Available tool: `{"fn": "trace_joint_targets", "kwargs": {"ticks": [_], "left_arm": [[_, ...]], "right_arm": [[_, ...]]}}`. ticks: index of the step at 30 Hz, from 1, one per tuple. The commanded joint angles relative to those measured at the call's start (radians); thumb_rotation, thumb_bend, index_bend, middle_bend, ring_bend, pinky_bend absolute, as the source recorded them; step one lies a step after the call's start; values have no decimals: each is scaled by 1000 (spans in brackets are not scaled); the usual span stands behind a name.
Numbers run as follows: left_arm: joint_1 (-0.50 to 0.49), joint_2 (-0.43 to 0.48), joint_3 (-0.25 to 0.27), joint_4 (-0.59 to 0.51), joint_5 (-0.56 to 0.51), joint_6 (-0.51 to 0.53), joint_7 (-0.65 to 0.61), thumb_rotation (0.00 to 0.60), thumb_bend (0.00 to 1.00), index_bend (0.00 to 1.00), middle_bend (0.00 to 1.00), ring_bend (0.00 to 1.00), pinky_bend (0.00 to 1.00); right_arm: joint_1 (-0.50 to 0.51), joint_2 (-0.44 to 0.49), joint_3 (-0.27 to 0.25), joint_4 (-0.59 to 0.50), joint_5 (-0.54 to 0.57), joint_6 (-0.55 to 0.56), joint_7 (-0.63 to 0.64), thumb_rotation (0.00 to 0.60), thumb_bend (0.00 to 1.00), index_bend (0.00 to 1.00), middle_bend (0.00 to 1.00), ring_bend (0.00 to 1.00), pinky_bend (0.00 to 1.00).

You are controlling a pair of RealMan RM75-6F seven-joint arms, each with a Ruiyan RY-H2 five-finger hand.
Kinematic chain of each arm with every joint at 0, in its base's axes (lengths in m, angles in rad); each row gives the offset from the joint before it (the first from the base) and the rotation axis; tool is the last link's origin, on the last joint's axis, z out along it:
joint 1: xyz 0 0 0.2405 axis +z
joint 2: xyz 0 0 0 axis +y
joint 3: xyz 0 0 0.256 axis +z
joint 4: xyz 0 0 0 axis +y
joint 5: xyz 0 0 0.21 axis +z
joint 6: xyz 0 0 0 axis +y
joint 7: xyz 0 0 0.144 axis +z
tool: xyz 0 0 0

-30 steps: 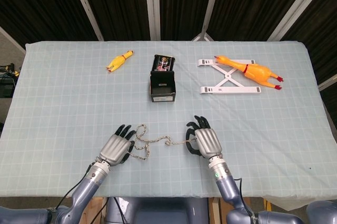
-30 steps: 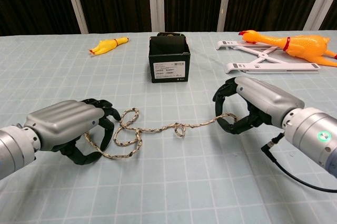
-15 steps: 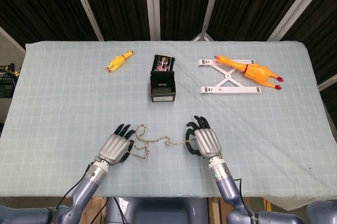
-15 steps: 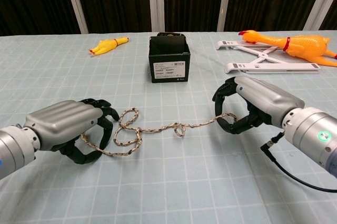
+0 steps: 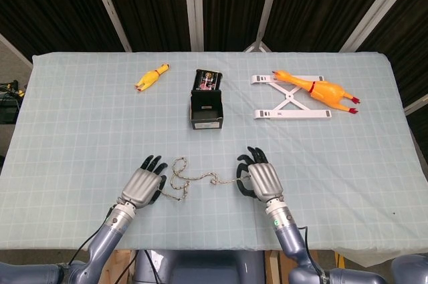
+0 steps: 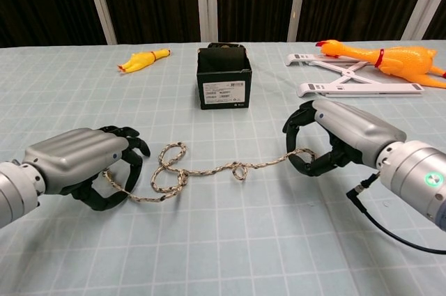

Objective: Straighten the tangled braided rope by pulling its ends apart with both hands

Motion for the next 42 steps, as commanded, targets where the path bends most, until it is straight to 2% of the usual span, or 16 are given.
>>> {"fn": "trace_joint_targets", "kwargs": {"ticks": [1,9,19,30,42], "left_arm": [[0,7,-3,-6,2,5,-4,600,608,611,160,0,0],[0,54,-37,-59,1,33,-23,600,609,612,160,0,0],[11,187,-69,-138,16,75,-61,600,616,613,160,0,0],[61,348,-61,-148,42,108,-170,600,619,617,164,0,0],[130,474,-34,-131,90,141,-316,600,619,619,168,0,0]], "right_arm": [[-1,4,0,-4,-1,2,-1,600,487,618,285,46,0],[-4,34,10,-22,-2,9,0,600,487,618,285,46,0],[-22,121,24,-56,1,21,24,600,488,618,285,46,0],[-49,224,27,-40,5,30,56,600,488,618,285,46,0],[-84,333,50,-4,36,38,119,600,487,618,285,46,0]]}}
